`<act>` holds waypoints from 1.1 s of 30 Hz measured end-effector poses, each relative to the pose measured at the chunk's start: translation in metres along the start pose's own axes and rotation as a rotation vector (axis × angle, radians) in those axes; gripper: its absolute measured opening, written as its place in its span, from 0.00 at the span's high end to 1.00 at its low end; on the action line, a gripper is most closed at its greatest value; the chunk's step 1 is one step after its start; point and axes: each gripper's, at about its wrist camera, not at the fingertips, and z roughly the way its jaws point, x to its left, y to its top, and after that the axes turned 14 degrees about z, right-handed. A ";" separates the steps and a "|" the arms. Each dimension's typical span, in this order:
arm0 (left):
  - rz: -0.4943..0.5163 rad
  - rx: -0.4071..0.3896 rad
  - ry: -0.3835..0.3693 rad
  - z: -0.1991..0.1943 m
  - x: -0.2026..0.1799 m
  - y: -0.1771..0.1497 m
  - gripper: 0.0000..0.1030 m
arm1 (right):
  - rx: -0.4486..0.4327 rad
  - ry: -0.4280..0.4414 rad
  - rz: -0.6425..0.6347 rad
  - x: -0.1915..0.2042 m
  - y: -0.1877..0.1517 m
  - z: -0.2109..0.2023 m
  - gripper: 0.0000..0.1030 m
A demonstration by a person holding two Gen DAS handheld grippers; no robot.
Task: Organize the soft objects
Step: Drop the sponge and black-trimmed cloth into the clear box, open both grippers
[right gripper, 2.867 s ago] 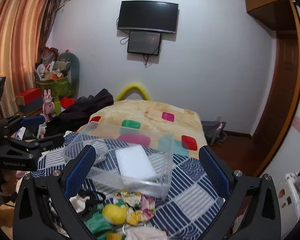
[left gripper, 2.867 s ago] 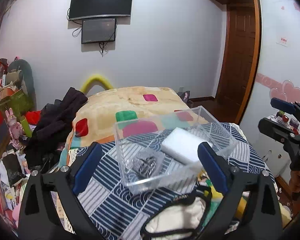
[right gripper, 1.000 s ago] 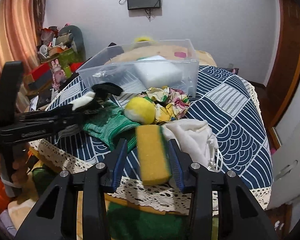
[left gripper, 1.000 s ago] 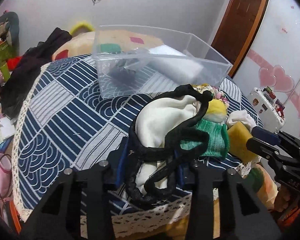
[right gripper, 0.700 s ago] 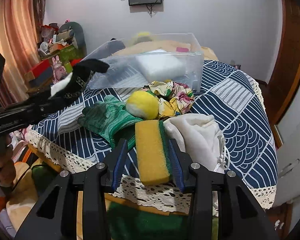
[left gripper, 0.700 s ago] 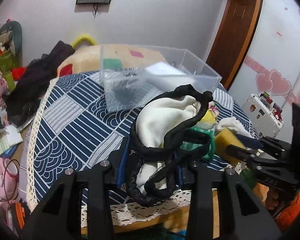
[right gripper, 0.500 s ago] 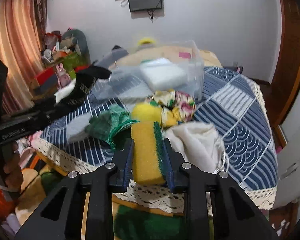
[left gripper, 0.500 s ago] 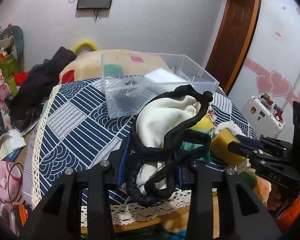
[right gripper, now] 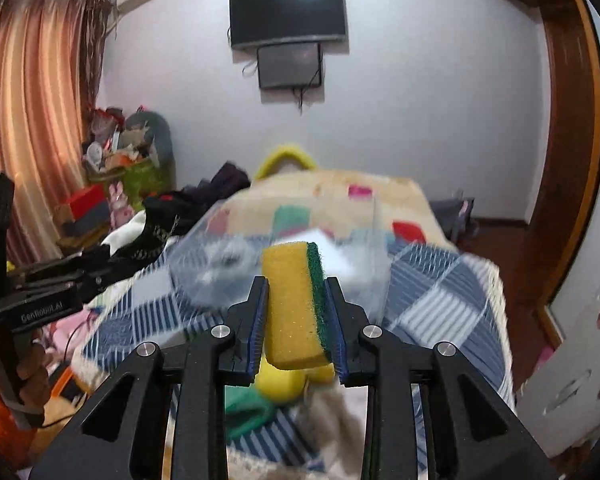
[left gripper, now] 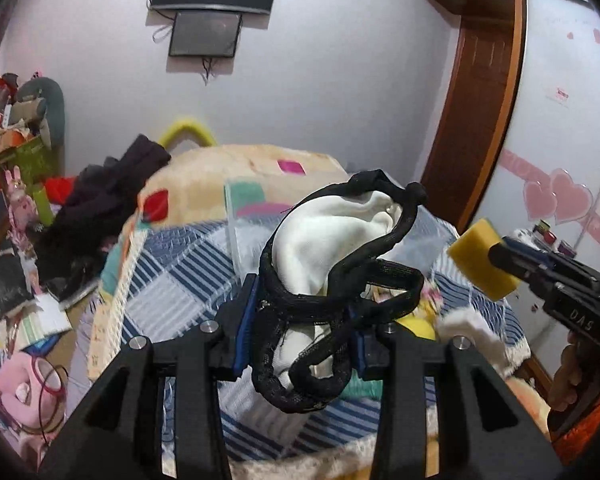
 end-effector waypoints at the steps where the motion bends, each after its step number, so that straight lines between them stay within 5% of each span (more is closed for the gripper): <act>1: 0.000 -0.012 0.013 0.002 0.002 0.005 0.62 | -0.017 -0.005 -0.004 0.000 0.006 0.002 0.75; 11: 0.002 -0.027 0.051 0.042 0.017 0.041 0.62 | -0.070 -0.022 -0.023 0.004 0.035 0.032 0.75; 29: 0.065 0.163 -0.077 0.153 -0.007 0.050 0.53 | 0.181 -0.103 -0.059 -0.009 0.020 0.107 0.74; 31: 0.057 0.169 -0.082 0.154 -0.006 0.049 0.47 | 0.193 -0.107 -0.057 -0.010 0.021 0.106 0.70; 33: 0.043 0.166 -0.092 0.151 -0.004 0.048 0.39 | 0.206 -0.099 -0.047 -0.011 0.022 0.104 0.53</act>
